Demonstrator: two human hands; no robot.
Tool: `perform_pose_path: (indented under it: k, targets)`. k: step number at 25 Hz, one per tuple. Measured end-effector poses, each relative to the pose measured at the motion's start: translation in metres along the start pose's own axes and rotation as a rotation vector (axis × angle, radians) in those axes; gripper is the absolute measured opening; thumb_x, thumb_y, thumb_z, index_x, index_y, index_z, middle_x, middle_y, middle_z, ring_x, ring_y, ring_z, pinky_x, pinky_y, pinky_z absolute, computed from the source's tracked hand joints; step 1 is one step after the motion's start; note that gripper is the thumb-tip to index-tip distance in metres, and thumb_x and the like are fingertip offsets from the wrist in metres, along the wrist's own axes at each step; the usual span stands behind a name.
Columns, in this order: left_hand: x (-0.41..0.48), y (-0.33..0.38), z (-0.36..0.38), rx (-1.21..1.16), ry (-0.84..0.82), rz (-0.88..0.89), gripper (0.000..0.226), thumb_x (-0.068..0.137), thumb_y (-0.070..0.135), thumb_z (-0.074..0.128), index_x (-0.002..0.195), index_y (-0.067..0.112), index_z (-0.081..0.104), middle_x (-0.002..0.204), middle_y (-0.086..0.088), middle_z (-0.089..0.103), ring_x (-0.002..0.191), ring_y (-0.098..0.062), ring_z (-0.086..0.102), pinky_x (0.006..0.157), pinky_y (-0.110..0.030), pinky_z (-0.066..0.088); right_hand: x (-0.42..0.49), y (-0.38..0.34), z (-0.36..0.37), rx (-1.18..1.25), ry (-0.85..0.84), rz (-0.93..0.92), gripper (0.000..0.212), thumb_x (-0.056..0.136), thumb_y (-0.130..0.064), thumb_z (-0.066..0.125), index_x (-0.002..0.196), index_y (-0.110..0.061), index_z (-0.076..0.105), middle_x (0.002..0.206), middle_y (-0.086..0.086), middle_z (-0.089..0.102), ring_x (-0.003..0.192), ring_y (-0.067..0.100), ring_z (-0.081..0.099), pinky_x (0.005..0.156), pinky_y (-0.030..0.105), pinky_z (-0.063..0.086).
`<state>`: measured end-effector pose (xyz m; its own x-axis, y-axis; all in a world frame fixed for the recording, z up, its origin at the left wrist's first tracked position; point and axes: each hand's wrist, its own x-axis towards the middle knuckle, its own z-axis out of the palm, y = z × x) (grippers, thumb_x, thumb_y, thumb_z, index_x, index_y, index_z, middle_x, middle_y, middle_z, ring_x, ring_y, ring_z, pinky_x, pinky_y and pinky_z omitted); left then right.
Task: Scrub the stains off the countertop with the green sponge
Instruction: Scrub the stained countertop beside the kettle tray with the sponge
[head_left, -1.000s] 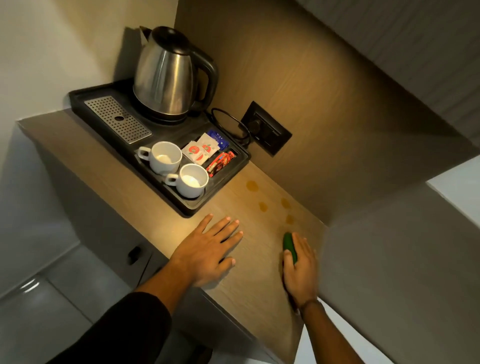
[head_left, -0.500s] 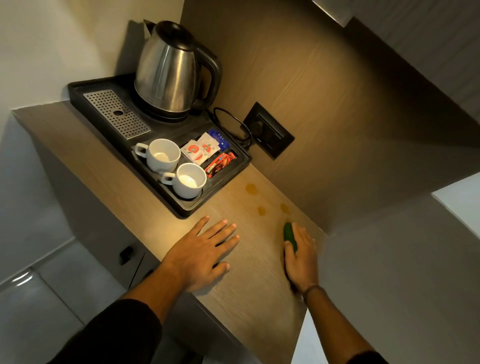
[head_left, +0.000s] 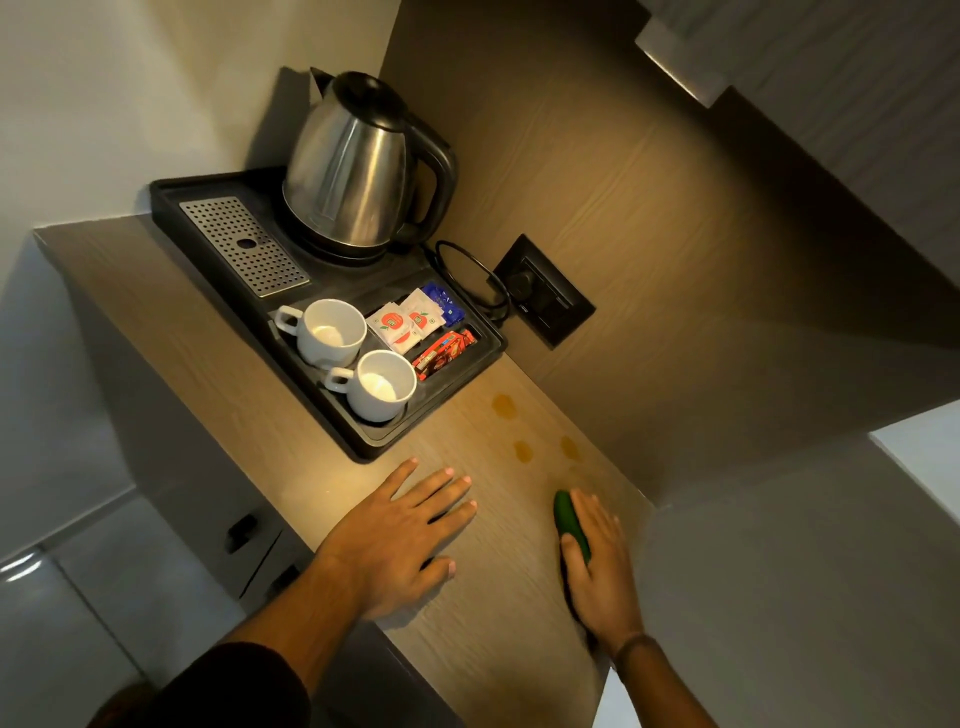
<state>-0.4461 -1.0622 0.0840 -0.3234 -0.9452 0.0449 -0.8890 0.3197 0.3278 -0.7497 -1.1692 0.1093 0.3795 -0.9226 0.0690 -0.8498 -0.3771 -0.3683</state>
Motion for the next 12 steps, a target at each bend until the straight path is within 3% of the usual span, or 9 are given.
perform_pose_path:
  k: [2,4,6,10,12]
  targets:
    - [0.001,0.000,0.001,0.003,-0.006,0.006,0.070,0.107,0.062,0.021,0.166,0.029,0.003,0.176,0.001,-0.009,0.160,-0.019,-0.015,0.129,-0.055,-0.008,0.001,0.013,-0.011,0.004,0.036,0.075,0.052,0.105,-0.033,0.046,0.156,-0.029,0.041,0.163,-0.009,0.040,0.154,0.017,0.030,0.128,0.050,0.021]
    - [0.001,0.000,0.001,0.004,-0.009,0.006,0.070,0.107,0.062,0.020,0.166,0.029,0.003,0.176,0.001,-0.010,0.160,-0.019,-0.015,0.129,-0.055,-0.008,0.041,0.008,-0.014,0.015,0.090,0.235,0.049,0.107,-0.023,0.050,0.155,-0.018,0.044,0.160,0.006,0.047,0.150,0.030,0.039,0.123,0.056,0.032]
    - [0.002,0.000,0.001,0.007,-0.014,0.004,0.070,0.107,0.063,0.020,0.166,0.030,0.003,0.176,0.002,-0.010,0.160,-0.019,-0.016,0.129,-0.055,-0.009,0.082,-0.011,-0.009,-0.024,0.115,0.289,0.051,0.105,-0.014,0.051,0.154,-0.008,0.044,0.159,0.015,0.048,0.147,0.035,0.041,0.121,0.055,0.033]
    - [0.001,0.001,0.003,-0.001,-0.009,-0.002,0.070,0.106,0.062,0.020,0.166,0.029,0.004,0.177,0.001,-0.007,0.160,-0.019,-0.014,0.128,-0.054,-0.010,0.058,-0.021,0.011,-0.043,0.036,0.065,0.055,0.104,-0.023,0.050,0.158,-0.019,0.039,0.163,0.002,0.042,0.154,0.023,0.030,0.129,0.052,0.017]
    - [0.001,0.000,0.002,0.001,-0.011,-0.001,0.070,0.107,0.062,0.020,0.166,0.028,0.005,0.177,0.000,-0.006,0.160,-0.019,-0.013,0.128,-0.055,-0.010,0.035,-0.003,0.002,-0.055,0.045,0.049,0.055,0.103,-0.030,0.045,0.158,-0.023,0.040,0.163,0.000,0.042,0.154,0.021,0.031,0.128,0.054,0.020]
